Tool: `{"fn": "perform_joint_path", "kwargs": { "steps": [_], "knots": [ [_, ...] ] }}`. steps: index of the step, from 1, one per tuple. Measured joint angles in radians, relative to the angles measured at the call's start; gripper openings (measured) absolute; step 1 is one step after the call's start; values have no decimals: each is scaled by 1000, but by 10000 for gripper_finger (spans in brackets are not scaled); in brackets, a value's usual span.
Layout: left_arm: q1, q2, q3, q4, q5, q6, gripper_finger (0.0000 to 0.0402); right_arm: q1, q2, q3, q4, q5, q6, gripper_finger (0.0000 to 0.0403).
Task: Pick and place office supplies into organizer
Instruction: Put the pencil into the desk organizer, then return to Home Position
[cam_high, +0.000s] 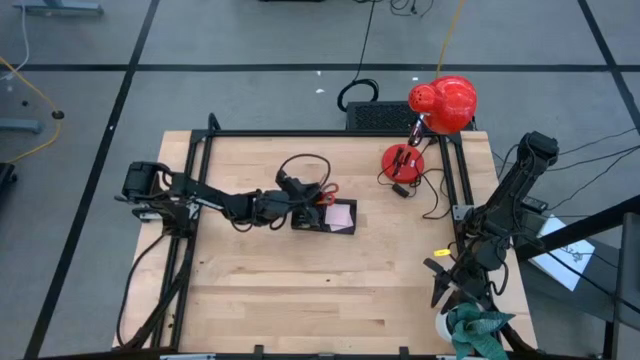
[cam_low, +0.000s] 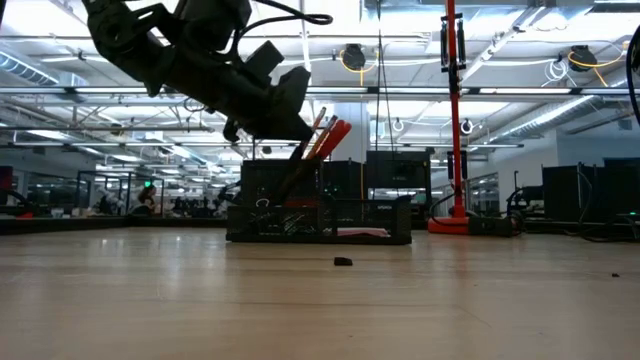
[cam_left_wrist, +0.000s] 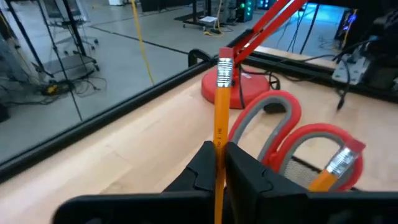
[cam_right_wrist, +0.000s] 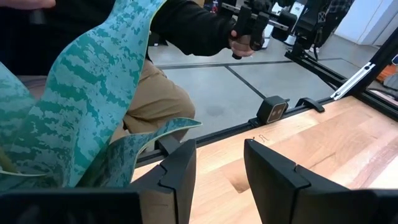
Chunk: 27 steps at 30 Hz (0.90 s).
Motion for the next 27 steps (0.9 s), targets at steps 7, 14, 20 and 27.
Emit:
{"fn": "perform_joint_path", "kwargs": {
  "steps": [7,14,20,27],
  "knots": [
    [-1,0,-1,30,55,-29,110,0,0,0,0,-5,0,128],
    [-12,-5,0,79,52,28,183,0,0,0,0,-7,7,128],
    [-33,-98,0,80,44,119,216,0,0,0,0,-8,7,128],
    [-158,-287,26,98,196,95,226,1,0,-1,0,-8,6,128]
  ]
}}
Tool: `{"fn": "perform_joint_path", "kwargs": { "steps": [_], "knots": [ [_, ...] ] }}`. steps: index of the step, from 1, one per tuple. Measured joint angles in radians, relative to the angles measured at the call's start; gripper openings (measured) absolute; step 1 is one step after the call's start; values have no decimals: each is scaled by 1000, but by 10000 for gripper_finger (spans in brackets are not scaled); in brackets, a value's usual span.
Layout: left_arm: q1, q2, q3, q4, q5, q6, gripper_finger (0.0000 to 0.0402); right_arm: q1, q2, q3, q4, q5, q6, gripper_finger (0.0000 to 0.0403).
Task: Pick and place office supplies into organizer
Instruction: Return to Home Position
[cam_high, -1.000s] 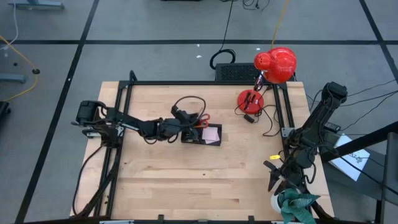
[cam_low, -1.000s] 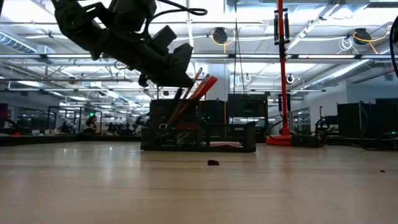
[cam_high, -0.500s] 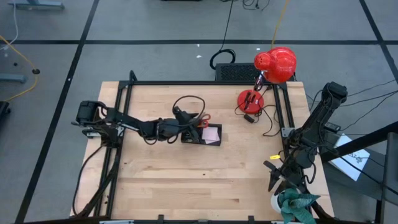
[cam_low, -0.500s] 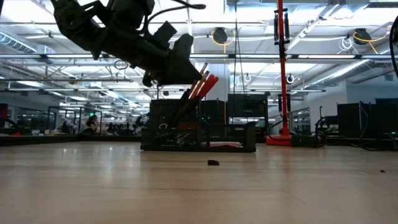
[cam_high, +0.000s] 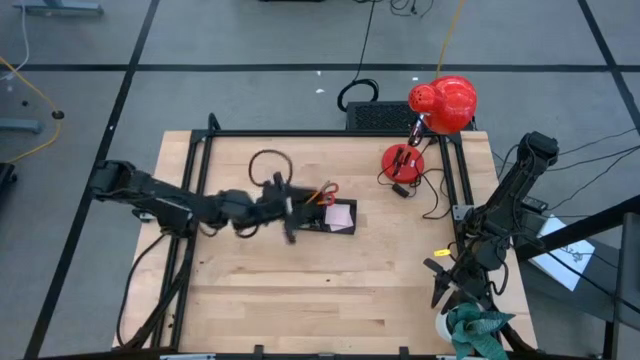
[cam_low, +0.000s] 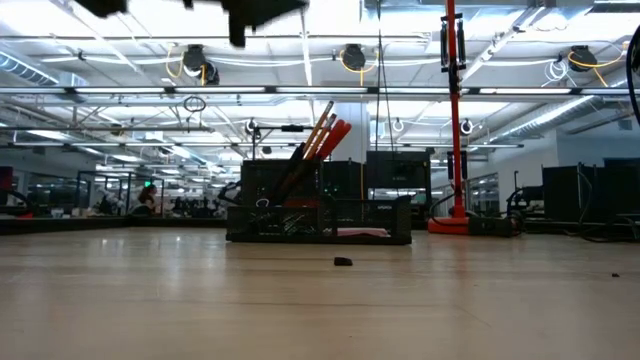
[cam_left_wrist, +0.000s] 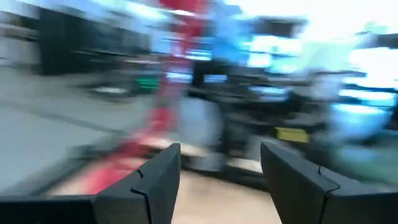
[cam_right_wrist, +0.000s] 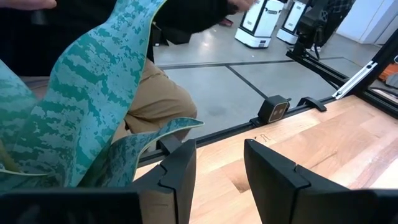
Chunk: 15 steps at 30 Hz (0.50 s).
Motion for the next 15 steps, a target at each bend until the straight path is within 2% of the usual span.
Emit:
{"fn": "perform_joint_path", "kwargs": {
  "steps": [3,5,10,15],
  "knots": [
    [-91,-14,-1,13,211,-30,215,0,0,0,0,0,-1,128],
    [-154,6,-2,38,309,-6,204,0,0,0,1,0,0,128],
    [-273,33,-3,191,327,38,170,0,0,0,0,0,18,128],
    [-327,36,-3,258,334,42,146,0,0,0,1,0,2,128]
  ]
}}
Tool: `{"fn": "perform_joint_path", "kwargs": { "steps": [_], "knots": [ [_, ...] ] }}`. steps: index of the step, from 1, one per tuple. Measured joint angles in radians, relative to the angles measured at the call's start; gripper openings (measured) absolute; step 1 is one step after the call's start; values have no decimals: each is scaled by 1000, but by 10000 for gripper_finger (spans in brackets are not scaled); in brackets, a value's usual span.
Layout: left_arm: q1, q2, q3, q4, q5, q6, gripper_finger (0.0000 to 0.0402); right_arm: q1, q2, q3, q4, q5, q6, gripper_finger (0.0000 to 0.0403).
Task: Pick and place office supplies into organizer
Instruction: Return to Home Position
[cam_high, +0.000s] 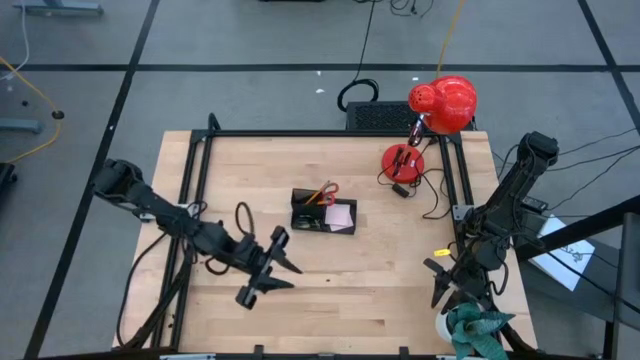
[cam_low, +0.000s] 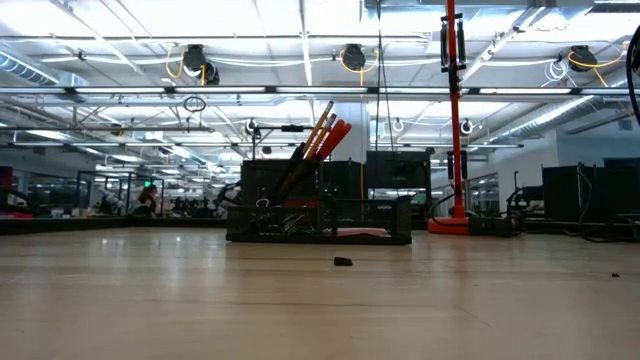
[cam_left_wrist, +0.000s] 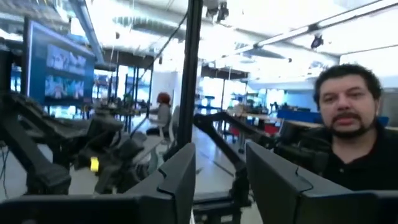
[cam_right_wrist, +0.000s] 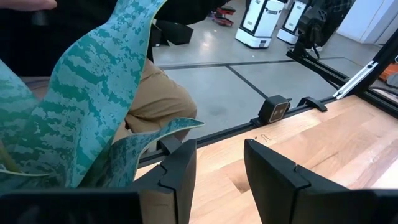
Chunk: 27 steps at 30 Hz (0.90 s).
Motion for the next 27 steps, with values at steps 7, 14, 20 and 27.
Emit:
{"fn": "perform_joint_path", "kwargs": {
  "steps": [7,14,20,27],
  "knots": [
    [-9,-1,2,6,-17,-8,132,0,0,0,0,0,-3,128],
    [-8,-1,2,6,-19,-4,131,0,0,0,0,0,-4,128],
    [-8,-1,2,5,-20,-4,132,0,0,0,1,0,-4,128],
    [-9,-1,2,1,-96,6,131,0,0,0,0,0,-4,128]
  ]
}}
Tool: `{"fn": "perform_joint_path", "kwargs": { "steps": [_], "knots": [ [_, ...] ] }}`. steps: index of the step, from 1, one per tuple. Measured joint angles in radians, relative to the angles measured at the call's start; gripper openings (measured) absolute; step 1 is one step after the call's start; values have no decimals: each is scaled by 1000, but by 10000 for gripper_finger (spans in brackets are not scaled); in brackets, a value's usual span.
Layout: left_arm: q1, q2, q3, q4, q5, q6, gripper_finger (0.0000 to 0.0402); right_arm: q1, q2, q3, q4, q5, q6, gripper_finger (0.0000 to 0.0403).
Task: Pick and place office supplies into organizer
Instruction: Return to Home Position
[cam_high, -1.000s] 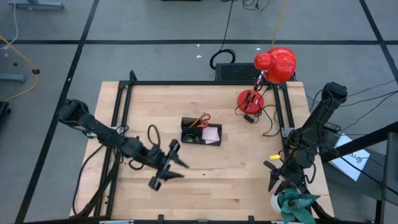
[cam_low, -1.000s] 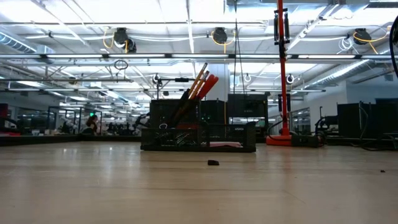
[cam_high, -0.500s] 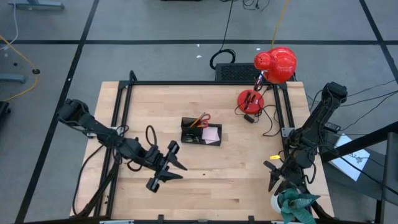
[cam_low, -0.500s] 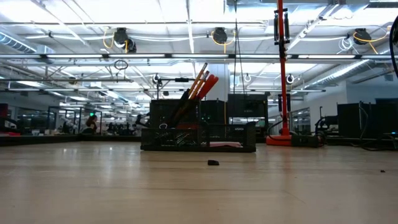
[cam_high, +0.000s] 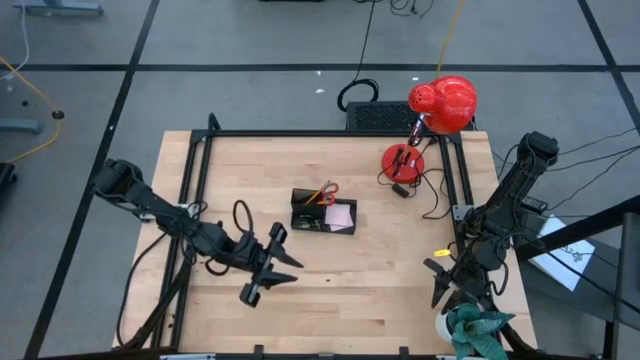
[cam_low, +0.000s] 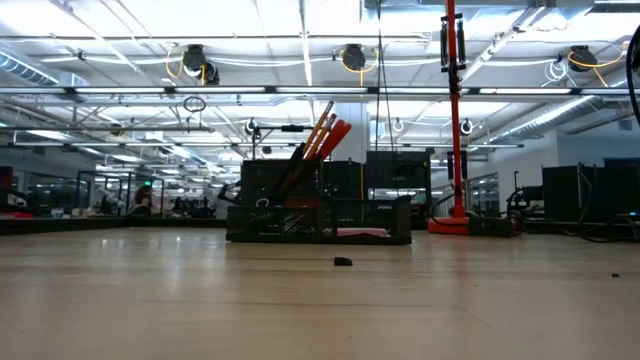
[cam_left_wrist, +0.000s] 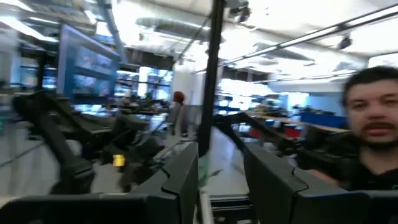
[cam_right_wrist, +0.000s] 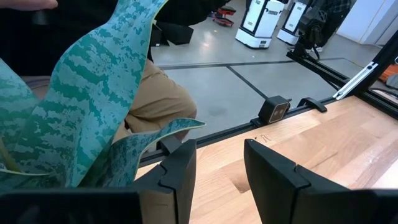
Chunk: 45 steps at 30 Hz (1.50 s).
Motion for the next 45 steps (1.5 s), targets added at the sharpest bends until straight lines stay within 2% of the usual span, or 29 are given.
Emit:
{"fn": "perform_joint_path", "kwargs": {
  "steps": [5,8,12,23,36,41,45],
  "knots": [
    [0,0,0,-56,-146,24,110,0,0,0,0,0,-4,128],
    [1,0,0,-86,-209,40,68,0,0,0,10,0,-5,128],
    [1,0,0,-92,-230,56,9,0,0,0,32,0,-5,128],
    [1,0,0,-161,-236,1,5,0,0,0,34,4,-4,128],
    [1,2,1,-170,-228,-89,7,0,0,0,38,4,-4,128],
    [15,84,2,-164,-198,-150,28,0,0,0,42,5,-4,128],
    [30,184,2,-160,-209,-290,31,0,0,0,46,5,-2,128]
  ]
}}
